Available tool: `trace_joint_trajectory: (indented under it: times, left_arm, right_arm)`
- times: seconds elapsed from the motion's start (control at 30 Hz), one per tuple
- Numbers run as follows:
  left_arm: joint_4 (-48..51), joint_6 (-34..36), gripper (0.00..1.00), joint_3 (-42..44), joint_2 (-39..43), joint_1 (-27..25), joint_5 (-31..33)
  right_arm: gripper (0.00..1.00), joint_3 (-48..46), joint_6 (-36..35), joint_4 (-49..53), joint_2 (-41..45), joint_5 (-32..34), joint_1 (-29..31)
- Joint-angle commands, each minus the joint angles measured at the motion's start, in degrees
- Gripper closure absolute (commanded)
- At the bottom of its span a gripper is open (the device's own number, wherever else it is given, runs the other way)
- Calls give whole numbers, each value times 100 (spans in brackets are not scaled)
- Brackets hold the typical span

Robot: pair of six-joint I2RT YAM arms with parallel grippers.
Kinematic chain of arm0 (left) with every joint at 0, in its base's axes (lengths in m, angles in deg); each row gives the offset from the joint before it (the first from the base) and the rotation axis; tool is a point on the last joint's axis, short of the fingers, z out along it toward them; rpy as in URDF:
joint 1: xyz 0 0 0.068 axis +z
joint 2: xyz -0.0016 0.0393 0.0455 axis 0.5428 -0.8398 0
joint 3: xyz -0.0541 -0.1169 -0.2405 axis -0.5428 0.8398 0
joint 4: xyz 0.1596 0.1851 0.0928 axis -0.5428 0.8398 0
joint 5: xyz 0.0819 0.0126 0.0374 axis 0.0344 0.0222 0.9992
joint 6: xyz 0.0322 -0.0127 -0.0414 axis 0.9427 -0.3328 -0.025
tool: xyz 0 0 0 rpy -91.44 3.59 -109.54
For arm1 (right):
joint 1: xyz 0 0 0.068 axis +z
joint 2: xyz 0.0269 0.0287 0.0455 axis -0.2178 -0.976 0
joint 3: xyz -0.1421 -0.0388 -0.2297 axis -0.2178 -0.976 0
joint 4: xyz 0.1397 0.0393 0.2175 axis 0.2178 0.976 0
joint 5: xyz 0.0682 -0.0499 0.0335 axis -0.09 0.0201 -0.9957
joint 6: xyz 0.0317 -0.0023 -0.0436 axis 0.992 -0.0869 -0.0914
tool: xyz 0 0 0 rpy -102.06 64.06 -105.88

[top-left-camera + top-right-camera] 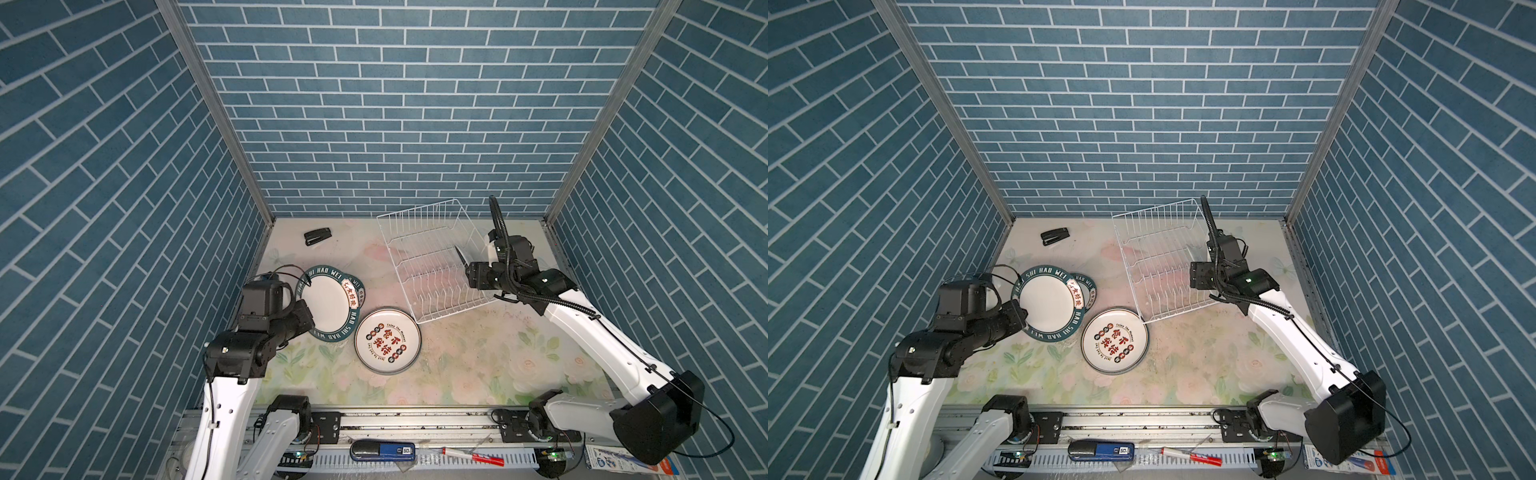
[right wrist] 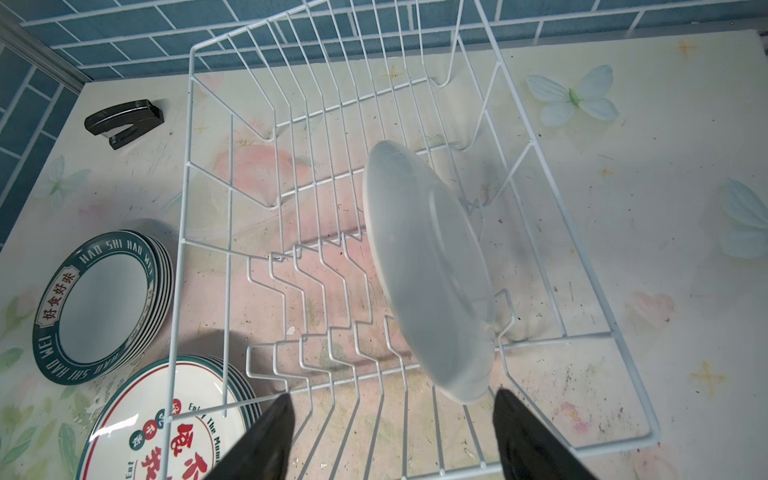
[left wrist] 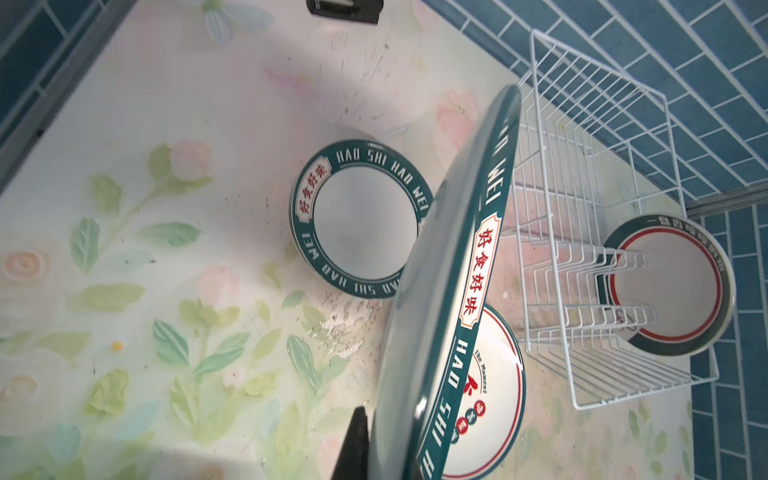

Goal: Unload the plates from the dish rack
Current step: 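Carry the plate down with the left gripper while the right gripper releases, then lower the plate onto the HAO SHI HAO WEI stack with the left gripper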

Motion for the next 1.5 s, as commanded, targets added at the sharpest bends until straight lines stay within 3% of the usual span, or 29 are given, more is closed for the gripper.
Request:
trace_joint_trajectory:
  times: [0.0, 0.27, 0.47, 0.73, 1.17, 1.47]
  left_arm:
    - [74, -386, 100, 352, 264, 32, -508]
    - [-35, -784, 100, 1011, 900, 32, -1203]
    - [-796, -1396, 100, 1970, 1328, 32, -2159]
    - [-1300, -1707, 100, 2523, 1653, 32, -2556]
    - [-2095, -1988, 100, 3084, 1446, -70, -2668]
    - [-2689, -2191, 100, 3323, 1043, -652, -2340]
  right_arm:
    - [23, -262, -288, 59, 221, -4, 16]
    - [23, -371, -346, 7, 488, -264, 8]
    - [23, -542, -341, -232, 449, -274, -10]
    - [22, -632, -354, -373, 352, -175, -66]
    - [22, -725, -388, -449, 358, 67, -86]
    - [22, -792, -388, -495, 457, 165, -89]
